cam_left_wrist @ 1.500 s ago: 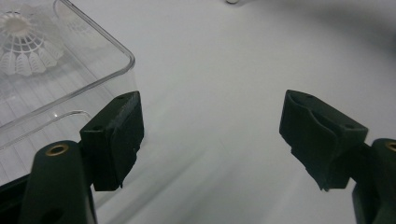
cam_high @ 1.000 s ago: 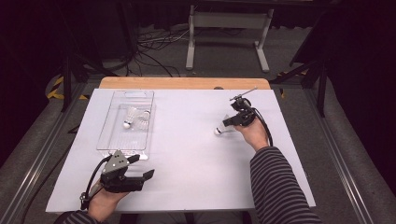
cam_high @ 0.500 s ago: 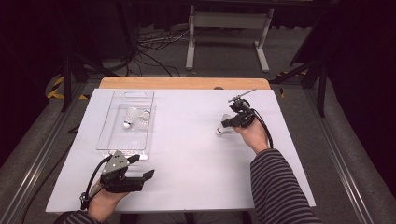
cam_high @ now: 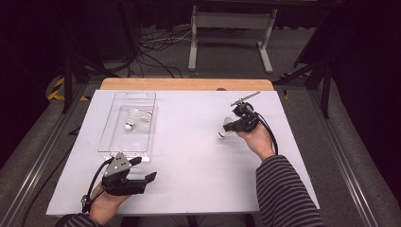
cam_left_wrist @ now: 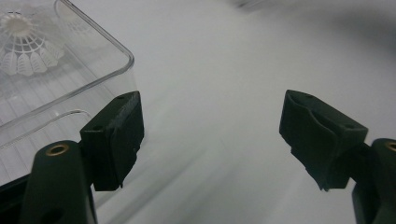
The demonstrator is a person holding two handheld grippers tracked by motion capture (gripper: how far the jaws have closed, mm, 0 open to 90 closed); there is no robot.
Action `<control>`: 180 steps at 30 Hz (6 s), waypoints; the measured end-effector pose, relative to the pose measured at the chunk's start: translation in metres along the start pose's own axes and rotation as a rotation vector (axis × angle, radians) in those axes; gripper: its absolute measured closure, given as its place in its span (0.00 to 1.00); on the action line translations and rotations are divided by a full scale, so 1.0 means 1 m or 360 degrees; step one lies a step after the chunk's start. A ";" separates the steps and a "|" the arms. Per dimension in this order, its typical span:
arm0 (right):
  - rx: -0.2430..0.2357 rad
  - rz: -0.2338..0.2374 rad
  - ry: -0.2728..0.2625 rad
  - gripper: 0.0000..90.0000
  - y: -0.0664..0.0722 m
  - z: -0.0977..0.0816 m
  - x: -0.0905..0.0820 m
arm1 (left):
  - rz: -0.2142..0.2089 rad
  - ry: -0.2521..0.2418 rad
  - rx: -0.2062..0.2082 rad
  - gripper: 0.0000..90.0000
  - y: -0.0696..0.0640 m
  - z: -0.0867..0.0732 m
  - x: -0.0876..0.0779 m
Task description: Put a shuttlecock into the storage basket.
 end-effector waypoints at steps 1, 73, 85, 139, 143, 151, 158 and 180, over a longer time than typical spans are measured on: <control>-0.0002 0.0005 0.0000 0.98 0.001 0.000 0.000 | -0.0001 0.0001 -0.0001 0.26 0.000 0.000 0.000; -0.0305 0.0455 -0.0036 0.98 0.107 -0.037 0.006 | -0.0096 0.0015 0.0076 0.26 -0.023 0.028 0.005; -0.0331 0.0506 -0.0039 0.98 0.117 -0.032 0.010 | -0.0231 0.0064 0.0101 0.26 -0.042 0.040 0.024; -0.0429 0.0702 -0.0021 0.98 0.157 -0.016 0.030 | -0.0384 0.0319 0.0233 0.67 -0.068 0.045 0.058; -0.0429 0.0700 -0.0018 0.98 0.157 -0.016 0.030 | -0.0388 0.0330 0.0228 0.72 -0.067 0.045 0.057; -0.0428 0.0691 -0.0011 0.96 0.156 -0.016 0.032 | -0.0384 0.0353 0.0222 0.72 -0.066 0.044 0.057; -0.0436 0.0667 -0.0013 0.91 0.154 -0.016 0.033 | -0.0374 0.0376 0.0206 0.72 -0.065 0.044 0.058; -0.0461 0.0476 -0.0158 0.48 0.143 -0.022 0.019 | -0.0373 0.0422 0.0120 0.72 -0.058 0.044 0.055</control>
Point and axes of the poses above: each handheld gripper's, and its own axes: x roughly forward along the jaws, z roughly out of its top, y roughly to its left, the point moved 6 cm from there along x, roughly forward along the jaws, and after that the axes turned 11 degrees about z, right-handed, at the moved point
